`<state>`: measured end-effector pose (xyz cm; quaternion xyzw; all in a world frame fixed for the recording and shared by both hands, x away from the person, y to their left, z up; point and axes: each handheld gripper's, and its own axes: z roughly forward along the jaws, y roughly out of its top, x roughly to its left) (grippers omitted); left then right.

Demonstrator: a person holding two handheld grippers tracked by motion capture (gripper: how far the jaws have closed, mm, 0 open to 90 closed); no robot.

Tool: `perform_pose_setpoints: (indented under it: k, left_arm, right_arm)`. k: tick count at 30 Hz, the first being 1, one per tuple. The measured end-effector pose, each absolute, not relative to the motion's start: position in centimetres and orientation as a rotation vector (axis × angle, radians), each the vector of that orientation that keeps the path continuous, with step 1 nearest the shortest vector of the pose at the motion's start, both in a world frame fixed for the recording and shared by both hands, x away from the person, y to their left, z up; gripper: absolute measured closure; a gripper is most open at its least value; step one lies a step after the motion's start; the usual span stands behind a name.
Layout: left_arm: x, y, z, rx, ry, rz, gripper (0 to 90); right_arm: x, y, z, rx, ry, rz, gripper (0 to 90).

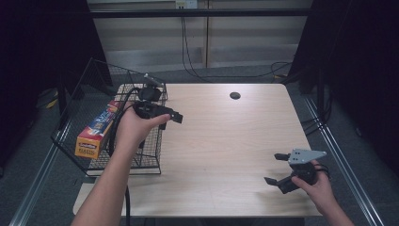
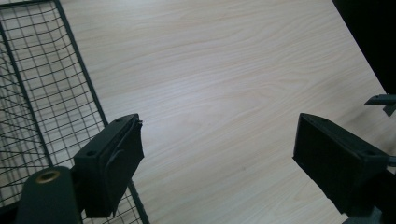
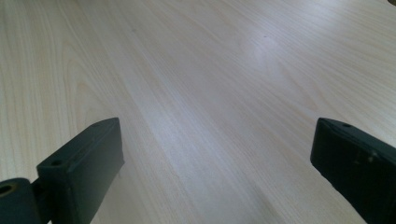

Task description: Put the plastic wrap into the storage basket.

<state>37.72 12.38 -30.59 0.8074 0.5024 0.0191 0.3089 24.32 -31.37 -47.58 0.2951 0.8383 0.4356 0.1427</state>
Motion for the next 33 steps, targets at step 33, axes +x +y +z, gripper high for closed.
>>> perform_pose_setpoints:
  k: [33]
  left_arm:
    - [35.0, 7.0, -35.4, 2.171, 1.111, -0.059, 12.6]
  right_arm:
    - [24.3, -31.4, -47.6, 0.856, 2.416, 1.252, 2.1]
